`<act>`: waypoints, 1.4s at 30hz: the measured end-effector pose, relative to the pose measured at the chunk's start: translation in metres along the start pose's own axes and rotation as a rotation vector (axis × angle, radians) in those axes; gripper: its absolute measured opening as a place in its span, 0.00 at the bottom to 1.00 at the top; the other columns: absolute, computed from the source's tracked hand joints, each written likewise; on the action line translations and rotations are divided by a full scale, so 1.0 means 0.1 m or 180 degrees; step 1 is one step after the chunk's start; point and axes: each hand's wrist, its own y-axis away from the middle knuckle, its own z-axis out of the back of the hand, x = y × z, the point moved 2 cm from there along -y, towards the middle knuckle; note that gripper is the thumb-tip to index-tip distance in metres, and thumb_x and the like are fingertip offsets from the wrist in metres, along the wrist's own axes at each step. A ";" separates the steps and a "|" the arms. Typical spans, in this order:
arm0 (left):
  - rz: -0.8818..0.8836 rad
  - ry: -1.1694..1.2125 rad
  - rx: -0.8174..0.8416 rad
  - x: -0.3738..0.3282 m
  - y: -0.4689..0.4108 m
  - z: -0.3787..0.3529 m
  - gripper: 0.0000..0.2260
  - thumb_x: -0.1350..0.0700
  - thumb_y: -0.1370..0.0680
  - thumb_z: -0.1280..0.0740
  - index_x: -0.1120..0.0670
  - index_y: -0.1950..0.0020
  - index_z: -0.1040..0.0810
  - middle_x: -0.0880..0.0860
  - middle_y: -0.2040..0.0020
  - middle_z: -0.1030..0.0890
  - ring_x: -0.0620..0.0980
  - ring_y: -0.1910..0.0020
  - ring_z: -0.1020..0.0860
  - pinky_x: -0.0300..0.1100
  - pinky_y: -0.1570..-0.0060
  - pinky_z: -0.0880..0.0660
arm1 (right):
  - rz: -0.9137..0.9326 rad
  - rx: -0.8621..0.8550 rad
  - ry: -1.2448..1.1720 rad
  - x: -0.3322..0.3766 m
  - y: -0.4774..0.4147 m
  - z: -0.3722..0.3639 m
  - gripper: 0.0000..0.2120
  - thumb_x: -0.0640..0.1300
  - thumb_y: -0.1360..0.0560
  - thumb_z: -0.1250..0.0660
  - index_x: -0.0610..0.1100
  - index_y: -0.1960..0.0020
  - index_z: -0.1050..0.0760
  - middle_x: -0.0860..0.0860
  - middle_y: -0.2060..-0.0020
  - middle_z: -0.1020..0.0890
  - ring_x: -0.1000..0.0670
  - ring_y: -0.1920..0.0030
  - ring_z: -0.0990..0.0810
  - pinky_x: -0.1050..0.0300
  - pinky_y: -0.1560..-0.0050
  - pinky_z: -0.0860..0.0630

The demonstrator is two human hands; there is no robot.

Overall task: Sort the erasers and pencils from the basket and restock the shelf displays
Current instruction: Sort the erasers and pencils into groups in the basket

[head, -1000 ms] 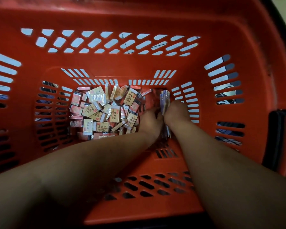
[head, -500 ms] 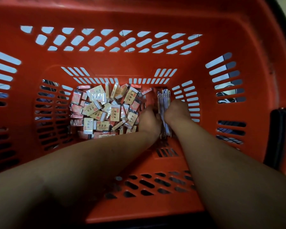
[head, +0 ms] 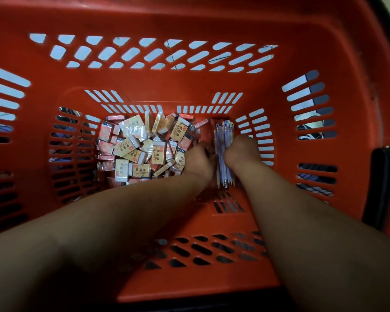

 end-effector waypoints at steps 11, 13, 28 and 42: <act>-0.0031 0.0077 -0.0153 -0.07 -0.02 -0.07 0.15 0.49 0.20 0.31 0.62 0.45 0.23 0.62 0.48 0.18 0.61 0.47 0.20 0.48 0.50 0.26 | 0.0010 -0.0112 -0.0207 -0.02 -0.02 0.00 0.11 0.42 0.18 0.37 0.37 0.40 0.23 0.41 0.44 0.19 0.43 0.48 0.20 0.54 0.56 0.27; -0.0055 0.0058 -0.0142 -0.07 -0.03 -0.07 0.16 0.50 0.20 0.31 0.62 0.43 0.24 0.63 0.46 0.19 0.62 0.45 0.21 0.49 0.49 0.26 | 0.0022 -0.0133 -0.0172 -0.02 -0.03 0.00 0.11 0.42 0.18 0.37 0.37 0.40 0.23 0.42 0.45 0.19 0.44 0.49 0.20 0.54 0.56 0.28; -0.0226 -0.0556 0.0312 -0.13 0.00 0.15 0.24 0.49 0.23 0.27 0.62 0.34 0.28 0.62 0.40 0.20 0.62 0.40 0.21 0.48 0.44 0.25 | 0.0680 -0.0643 0.0621 0.28 -0.06 0.19 0.16 0.47 0.16 0.40 0.41 0.33 0.26 0.42 0.35 0.24 0.39 0.35 0.24 0.47 0.40 0.25; -0.1100 -0.3535 0.2147 -0.05 0.52 1.13 0.15 0.46 0.18 0.37 0.57 0.44 0.21 0.57 0.46 0.20 0.58 0.50 0.21 0.43 0.58 0.30 | 0.0715 0.1139 -0.0164 0.29 -0.13 -0.21 0.12 0.35 0.28 0.24 0.37 0.48 0.24 0.38 0.52 0.16 0.40 0.55 0.13 0.44 0.50 0.16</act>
